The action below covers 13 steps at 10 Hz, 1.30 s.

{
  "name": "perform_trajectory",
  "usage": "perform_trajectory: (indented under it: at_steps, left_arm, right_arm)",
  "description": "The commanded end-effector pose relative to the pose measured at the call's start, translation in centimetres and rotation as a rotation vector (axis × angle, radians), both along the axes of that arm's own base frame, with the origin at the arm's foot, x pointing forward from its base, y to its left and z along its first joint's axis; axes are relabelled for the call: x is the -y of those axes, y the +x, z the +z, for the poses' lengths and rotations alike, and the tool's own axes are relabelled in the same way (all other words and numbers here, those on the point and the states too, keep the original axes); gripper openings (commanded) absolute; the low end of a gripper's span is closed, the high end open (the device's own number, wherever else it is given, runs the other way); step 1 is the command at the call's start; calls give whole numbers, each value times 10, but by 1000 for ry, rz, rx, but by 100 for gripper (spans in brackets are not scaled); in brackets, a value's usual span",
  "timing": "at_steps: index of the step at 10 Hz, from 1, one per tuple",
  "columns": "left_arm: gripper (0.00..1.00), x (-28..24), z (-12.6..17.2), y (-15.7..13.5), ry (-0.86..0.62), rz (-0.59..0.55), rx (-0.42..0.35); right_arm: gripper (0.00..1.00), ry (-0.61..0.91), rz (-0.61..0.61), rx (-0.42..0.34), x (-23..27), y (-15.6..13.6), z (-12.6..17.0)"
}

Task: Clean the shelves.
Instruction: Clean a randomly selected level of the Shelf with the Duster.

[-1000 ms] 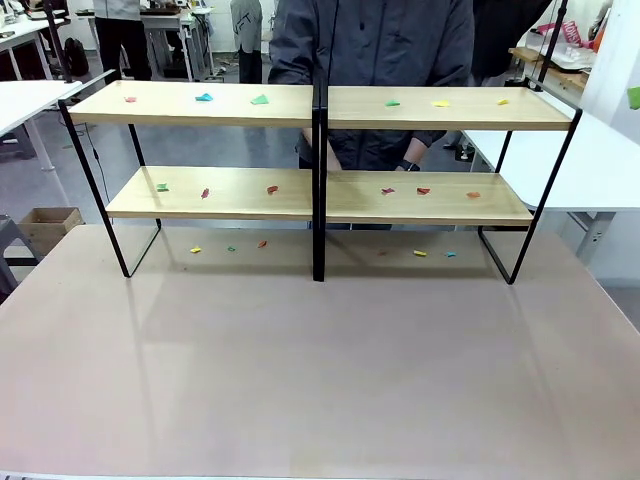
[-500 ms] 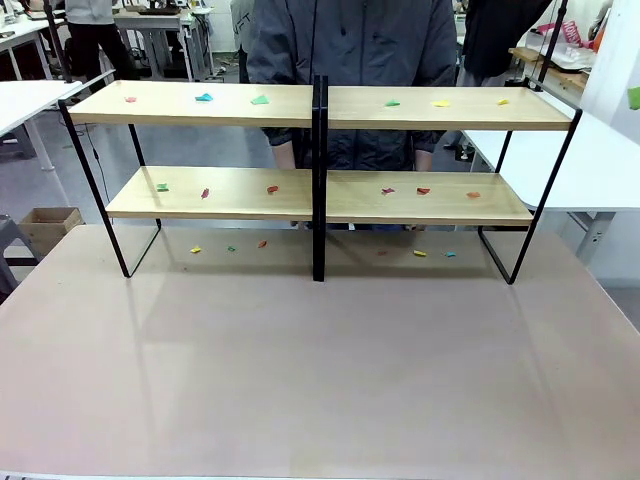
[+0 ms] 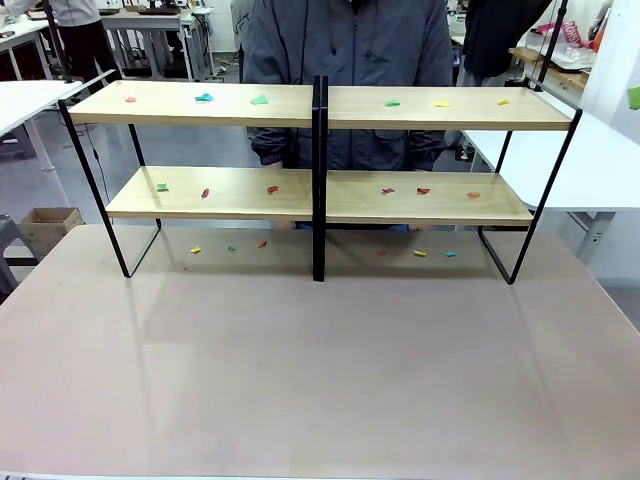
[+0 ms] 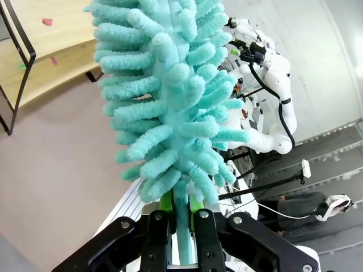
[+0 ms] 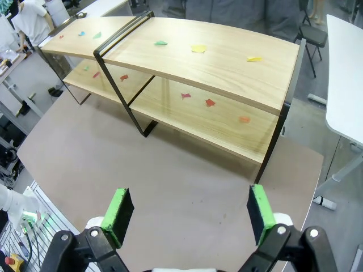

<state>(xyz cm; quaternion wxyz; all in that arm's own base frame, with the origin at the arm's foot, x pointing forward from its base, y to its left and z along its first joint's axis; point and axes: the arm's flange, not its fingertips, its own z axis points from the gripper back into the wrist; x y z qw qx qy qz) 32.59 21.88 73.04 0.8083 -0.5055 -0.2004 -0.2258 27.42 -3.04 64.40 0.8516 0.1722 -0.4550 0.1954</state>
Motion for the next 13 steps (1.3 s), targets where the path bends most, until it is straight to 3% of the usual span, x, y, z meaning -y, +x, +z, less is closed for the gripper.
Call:
perform_trajectory:
  at_steps: [1,5,6,7,9,10,12,13]
  left_arm:
    - [0,1,3,-3,4,11,-4]
    - [0,1,3,-3,4,11,-4]
    - [13,-1,0,0,-2,1,0]
    - [13,34,5,-13,93,21,-68]
    - [13,91,-16,-62,256,-104,-201]
    - [13,111,-42,-83,353,-154,-272]
    - [13,151,-88,-105,501,-323,-307]
    - [13,167,-97,-112,440,-438,-269]
  right_arm:
    - [100,13,15,6,0,1,1]
    - [100,13,15,6,0,1,1]
    - [100,13,15,6,0,1,1]
    - [100,13,15,6,0,1,1]
    - [100,13,15,6,0,1,1]
    - [100,13,15,6,0,1,1]
    - [100,13,15,6,0,1,1]
    - [100,13,15,6,0,1,1]
